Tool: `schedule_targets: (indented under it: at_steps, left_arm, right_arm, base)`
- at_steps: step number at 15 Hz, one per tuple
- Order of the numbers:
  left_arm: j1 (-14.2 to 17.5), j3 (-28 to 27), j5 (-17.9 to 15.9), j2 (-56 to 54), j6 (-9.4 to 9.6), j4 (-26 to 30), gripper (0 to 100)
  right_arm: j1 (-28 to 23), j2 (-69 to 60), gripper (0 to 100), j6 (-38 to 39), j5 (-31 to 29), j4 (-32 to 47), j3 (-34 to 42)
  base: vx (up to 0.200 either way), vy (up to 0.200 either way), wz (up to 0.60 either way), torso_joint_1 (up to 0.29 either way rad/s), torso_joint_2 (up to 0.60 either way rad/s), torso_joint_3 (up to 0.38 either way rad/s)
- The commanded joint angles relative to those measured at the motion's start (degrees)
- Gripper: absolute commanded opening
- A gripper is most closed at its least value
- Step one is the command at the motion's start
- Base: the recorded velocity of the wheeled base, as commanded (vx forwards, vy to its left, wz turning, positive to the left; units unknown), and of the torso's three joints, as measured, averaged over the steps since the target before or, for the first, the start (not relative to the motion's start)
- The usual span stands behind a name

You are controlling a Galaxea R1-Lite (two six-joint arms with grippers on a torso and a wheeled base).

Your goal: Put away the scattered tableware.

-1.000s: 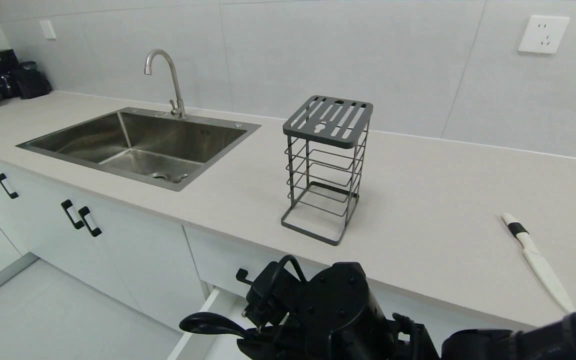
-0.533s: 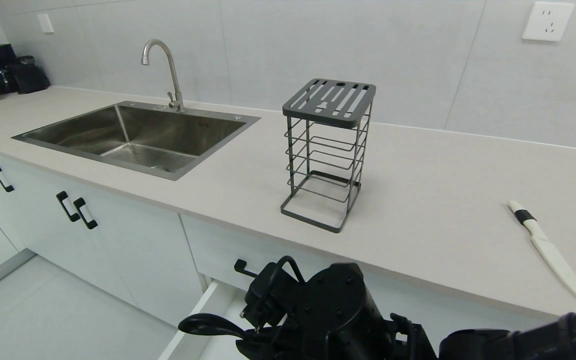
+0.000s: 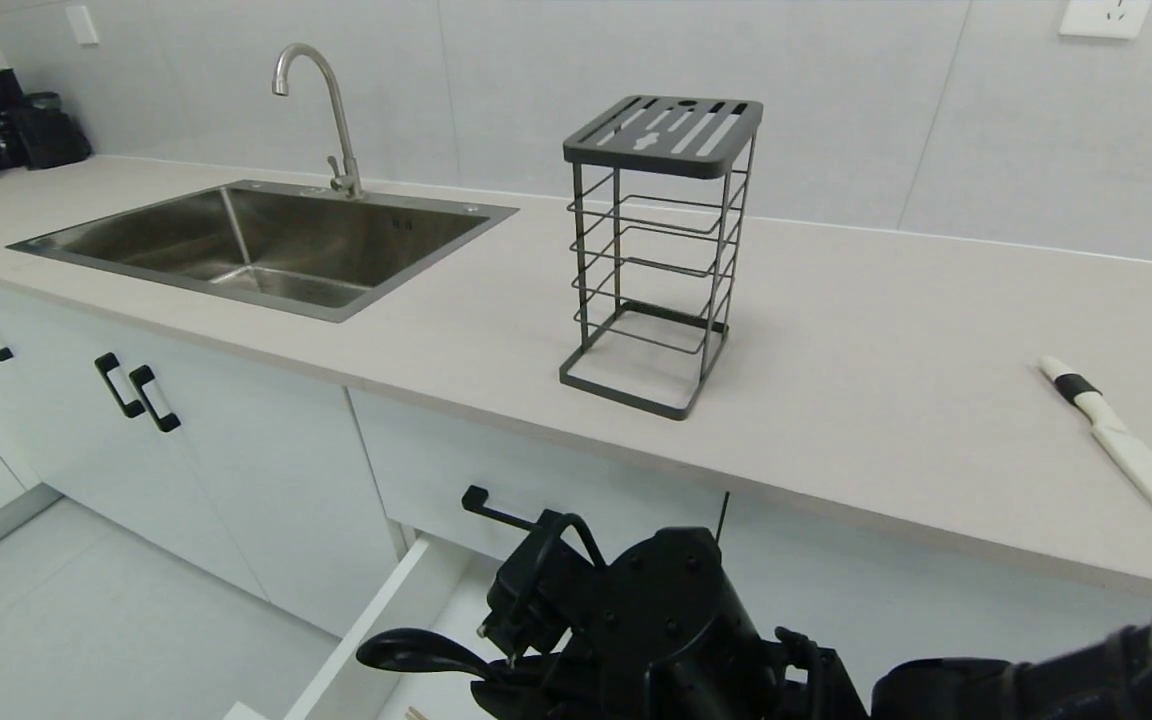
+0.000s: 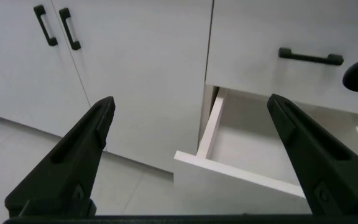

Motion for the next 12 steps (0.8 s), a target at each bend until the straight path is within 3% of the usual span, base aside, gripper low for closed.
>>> schedule_targets:
  at_steps: [1, 9, 12]
  left_arm:
    - [0.00, 0.00, 0.00, 0.07, 0.00, -0.04, 100]
    - [0.00, 0.00, 0.00, 0.07, 0.00, -0.04, 100]
    - [0.00, 0.00, 0.00, 0.07, 0.00, -0.04, 100]
  right_arm:
    - [-0.32, 1.28, 0, 0.01, 0.06, -0.02, -0.74]
    - [-2.17, 7.17, 0, 0.01, -0.11, 6.57, -10.50]
    - [-2.78, 8.14, 0, 0.01, -0.11, 6.57, -11.12]
  base:
    - [0.000, 0.000, 0.00, -0.222, 0.41, 0.183]
    - [0.000, 0.000, 0.00, -0.240, 0.35, 0.135]
    - [0.000, 0.000, 0.00, -0.080, 0.28, 0.103]
